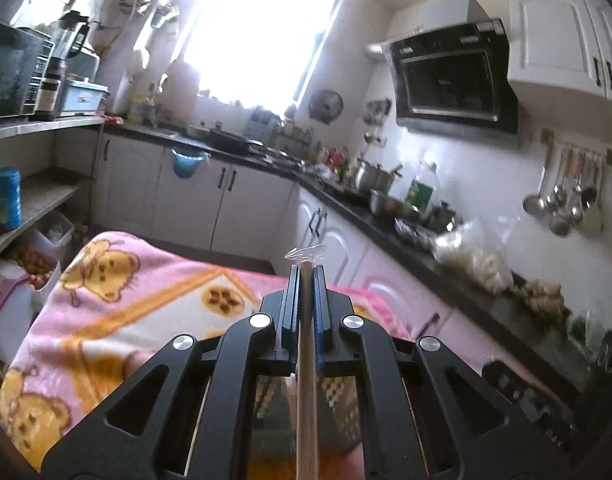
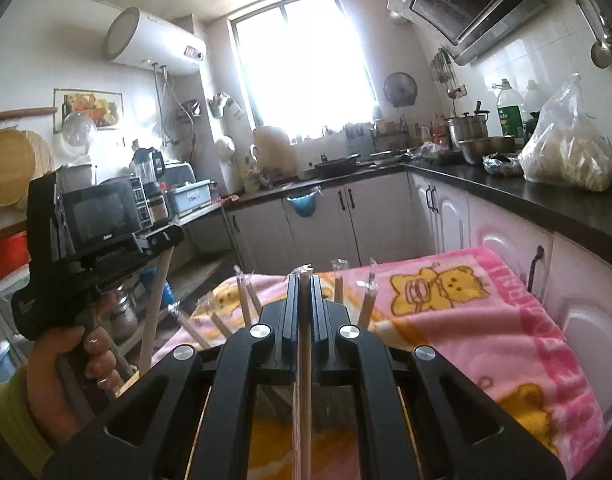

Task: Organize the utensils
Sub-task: 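Lift the held chopsticks with both tools and carry them above the basket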

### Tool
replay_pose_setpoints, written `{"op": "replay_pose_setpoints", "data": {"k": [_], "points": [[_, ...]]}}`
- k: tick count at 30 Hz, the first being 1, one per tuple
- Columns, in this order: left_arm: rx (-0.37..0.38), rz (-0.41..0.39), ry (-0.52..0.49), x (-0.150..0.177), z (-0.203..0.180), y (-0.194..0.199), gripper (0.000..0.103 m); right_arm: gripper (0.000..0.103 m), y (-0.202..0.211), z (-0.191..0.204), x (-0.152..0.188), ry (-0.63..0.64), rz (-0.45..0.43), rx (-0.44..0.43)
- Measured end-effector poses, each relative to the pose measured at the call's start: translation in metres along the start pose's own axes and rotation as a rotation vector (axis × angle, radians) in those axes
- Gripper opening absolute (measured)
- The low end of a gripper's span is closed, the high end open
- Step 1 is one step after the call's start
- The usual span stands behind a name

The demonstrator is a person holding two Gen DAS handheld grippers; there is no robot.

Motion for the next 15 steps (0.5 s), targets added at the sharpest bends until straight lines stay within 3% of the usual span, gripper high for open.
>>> {"op": "replay_pose_setpoints", "data": {"k": [9,15], "points": [[-0.088,-0.226,0.041,-0.029,0.01,-0.01,0.001,0.005,-0.032,-0.013,-0.019,-0.021,-0.082,-0.015],[-0.164,-0.289,-0.013,-0.025,-0.001,-0.024,0.001,0.005,-0.055,-0.025,-0.032,-0.04,-0.138,-0.008]]}}
Point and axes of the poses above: each gripper's, at about its wrist camera, not at the fingertips, and y roughly against the way its jaws point, z to its left, x to its underside, the point moved 1 cm from there along -y, roughly the way its jaws point, and after that the axes turned 3 degrees about -x, right-handed, at the moved point
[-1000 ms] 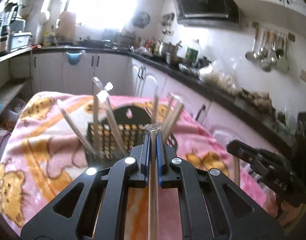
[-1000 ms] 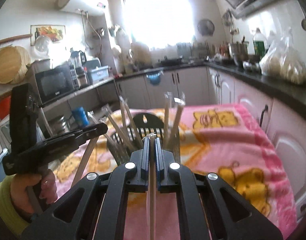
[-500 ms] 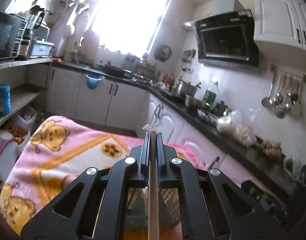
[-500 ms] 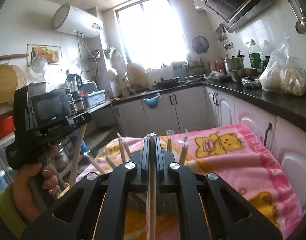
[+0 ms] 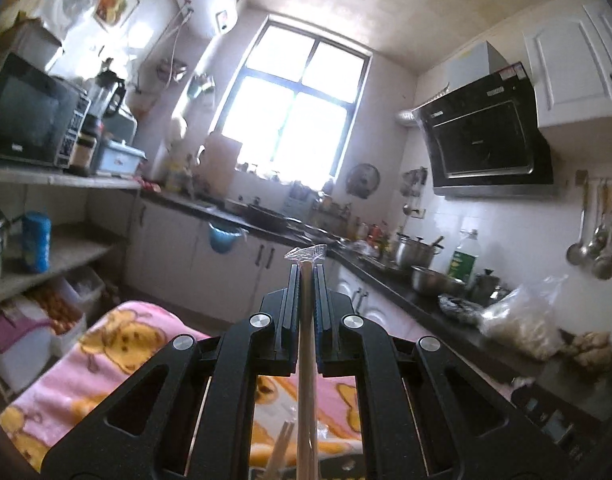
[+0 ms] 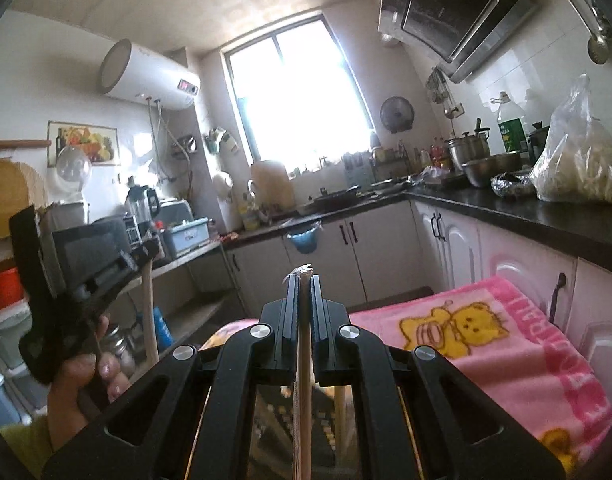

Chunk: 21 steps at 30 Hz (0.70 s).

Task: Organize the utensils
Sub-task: 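Lift the held chopsticks with both tools and carry them above the basket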

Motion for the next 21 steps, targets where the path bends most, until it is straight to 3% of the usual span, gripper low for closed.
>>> {"op": "replay_pose_setpoints", "data": {"k": [11,21], "points": [[-0.081,-0.173,-0.102,0.001,-0.02,-0.005,0.001,0.005,-0.032,-0.004,-0.013,0.05,-0.113,0.02],[-0.078,-0.147,-0.107,0.026,-0.013,-0.021,0.002,0.005,-0.049,-0.012,0.007,0.084,-0.13,0.042]]}}
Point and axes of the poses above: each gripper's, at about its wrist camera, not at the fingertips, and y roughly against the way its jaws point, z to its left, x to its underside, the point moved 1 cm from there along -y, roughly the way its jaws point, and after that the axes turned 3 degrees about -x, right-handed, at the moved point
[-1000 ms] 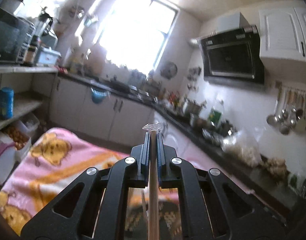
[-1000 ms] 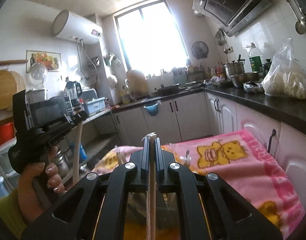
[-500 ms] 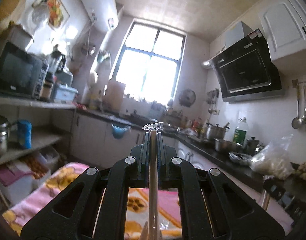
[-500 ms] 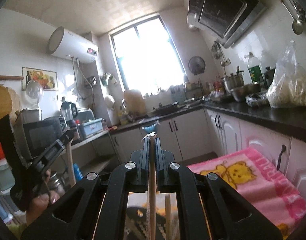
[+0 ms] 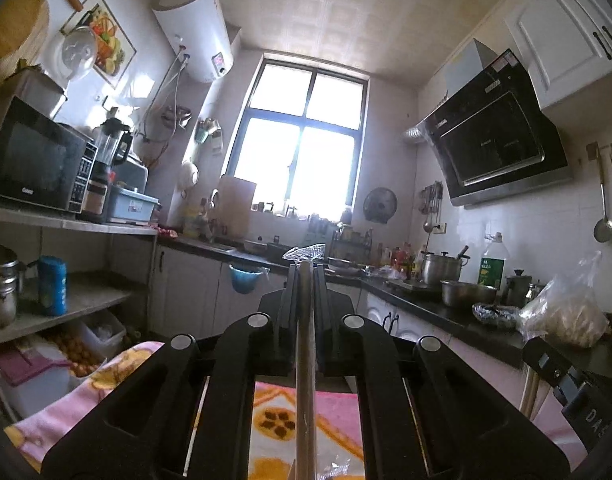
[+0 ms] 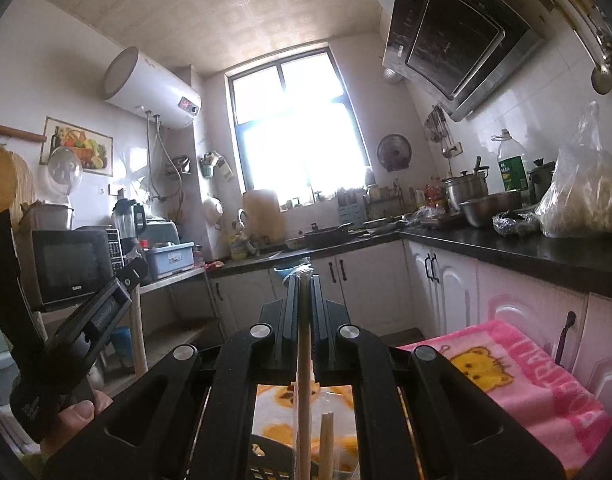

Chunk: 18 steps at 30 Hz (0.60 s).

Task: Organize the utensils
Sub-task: 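Lift the held chopsticks with both tools and carry them above the basket, then lower the chopsticks into the green basket and open both tools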

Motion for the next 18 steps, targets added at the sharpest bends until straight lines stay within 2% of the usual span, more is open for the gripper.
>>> {"op": "replay_pose_setpoints", "data": {"k": [11,18], "points": [[0.044,0.032,-0.006,0.017,0.002,-0.001,0.002,0.005,0.007,-0.003,0.007,-0.009,-0.068,0.014],[0.074,0.095,0.027,0.016,0.011,0.001,0.01,0.005,0.004,0.002,0.01,-0.011,-0.085,0.021]]}}
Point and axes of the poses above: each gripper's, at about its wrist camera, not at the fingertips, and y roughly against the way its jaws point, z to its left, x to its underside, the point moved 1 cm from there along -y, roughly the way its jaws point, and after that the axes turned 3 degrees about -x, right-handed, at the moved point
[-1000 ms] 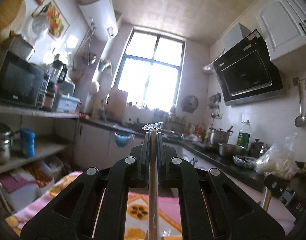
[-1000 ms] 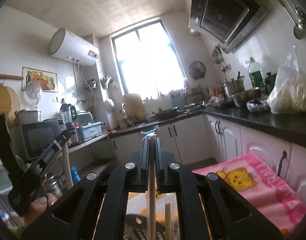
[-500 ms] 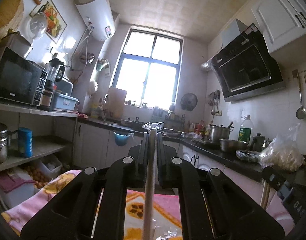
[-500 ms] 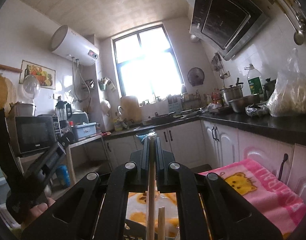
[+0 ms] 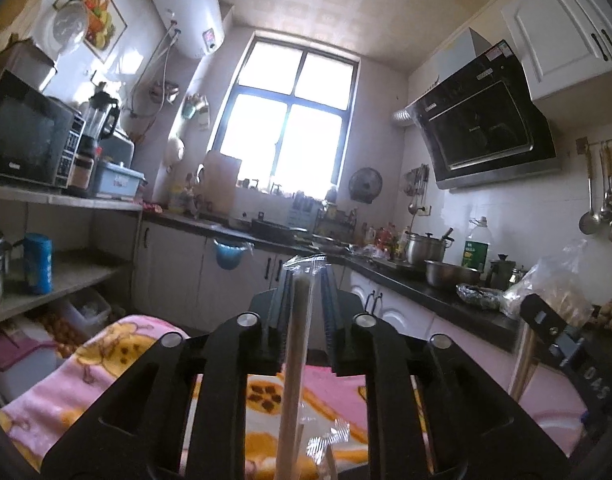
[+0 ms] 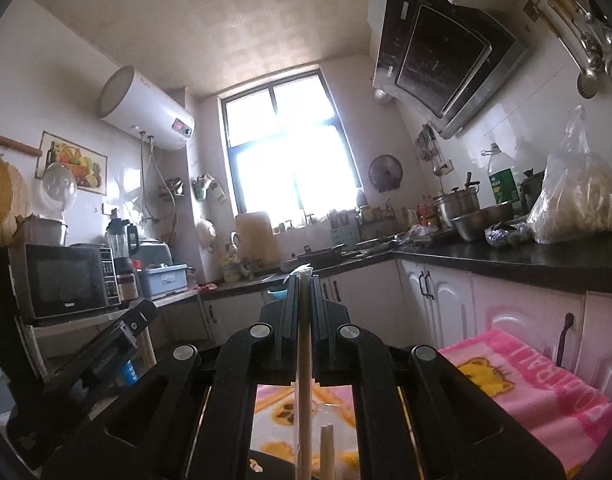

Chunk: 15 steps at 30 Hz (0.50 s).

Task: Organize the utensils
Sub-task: 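Lower the chopsticks into the green basket and open both tools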

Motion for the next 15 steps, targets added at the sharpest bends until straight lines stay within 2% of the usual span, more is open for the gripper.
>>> {"op": "replay_pose_setpoints", "data": {"k": [8,10,15], "points": [[0.041,0.089,0.003,0.001,0.002,0.003,0.017,0.007,0.006,0.007,0.012,0.01,0.109,-0.034],[0.053,0.119,0.003,0.001,0.0,0.004,0.022,0.011,0.011,0.006,0.011,0.001,0.138,-0.039],[0.072,0.164,0.009,-0.001,-0.001,0.012,0.024,0.022,0.031,0.006,0.009,0.0,0.193,-0.059]]}}
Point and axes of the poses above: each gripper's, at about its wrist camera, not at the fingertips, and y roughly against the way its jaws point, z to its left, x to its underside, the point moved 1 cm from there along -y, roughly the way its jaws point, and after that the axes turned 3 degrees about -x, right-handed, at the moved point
